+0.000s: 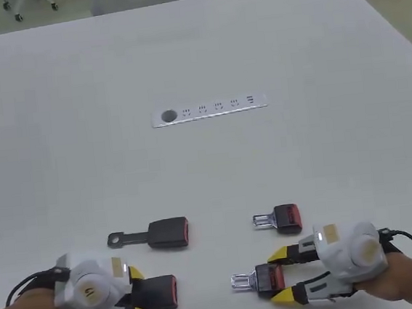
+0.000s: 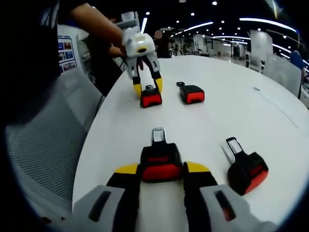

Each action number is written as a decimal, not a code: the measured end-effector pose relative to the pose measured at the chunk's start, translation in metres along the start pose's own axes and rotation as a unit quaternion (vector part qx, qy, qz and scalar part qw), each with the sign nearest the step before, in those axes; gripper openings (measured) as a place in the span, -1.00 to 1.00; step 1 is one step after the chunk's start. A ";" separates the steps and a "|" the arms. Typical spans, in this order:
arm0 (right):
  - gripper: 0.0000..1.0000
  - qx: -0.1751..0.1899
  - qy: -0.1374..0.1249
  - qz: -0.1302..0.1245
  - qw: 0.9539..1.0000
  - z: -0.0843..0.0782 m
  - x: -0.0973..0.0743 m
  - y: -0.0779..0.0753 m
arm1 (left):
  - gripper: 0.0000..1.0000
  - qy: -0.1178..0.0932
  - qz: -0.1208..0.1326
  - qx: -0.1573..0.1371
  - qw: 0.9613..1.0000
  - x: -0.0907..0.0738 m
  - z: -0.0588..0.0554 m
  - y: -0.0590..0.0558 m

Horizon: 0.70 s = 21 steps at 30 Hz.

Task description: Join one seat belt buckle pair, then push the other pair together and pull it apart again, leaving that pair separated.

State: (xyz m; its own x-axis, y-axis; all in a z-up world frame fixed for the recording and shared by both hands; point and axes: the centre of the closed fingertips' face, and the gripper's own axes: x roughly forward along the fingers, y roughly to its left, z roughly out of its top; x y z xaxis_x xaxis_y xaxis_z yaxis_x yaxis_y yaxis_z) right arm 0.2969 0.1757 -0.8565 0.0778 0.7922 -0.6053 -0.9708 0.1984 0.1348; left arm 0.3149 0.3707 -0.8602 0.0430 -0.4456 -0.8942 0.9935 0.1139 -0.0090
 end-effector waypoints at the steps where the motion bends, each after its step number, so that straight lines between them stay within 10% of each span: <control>1: -0.27 0.001 -0.003 0.000 1.000 0.002 0.002 0.000 | -0.32 0.001 0.000 0.000 1.000 0.000 0.000 0.000; 21: -0.27 0.012 -0.042 0.004 0.999 0.031 0.040 0.004 | -0.32 0.024 -0.009 0.010 1.000 0.000 -0.002 -0.001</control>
State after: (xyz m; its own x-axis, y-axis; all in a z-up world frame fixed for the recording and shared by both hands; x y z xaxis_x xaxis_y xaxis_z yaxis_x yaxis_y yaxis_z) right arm 0.3028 0.2266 -0.8558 0.0891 0.8390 -0.5367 -0.9659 0.2044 0.1592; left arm 0.3138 0.3725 -0.8615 0.0208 -0.4047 -0.9142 0.9960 0.0878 -0.0162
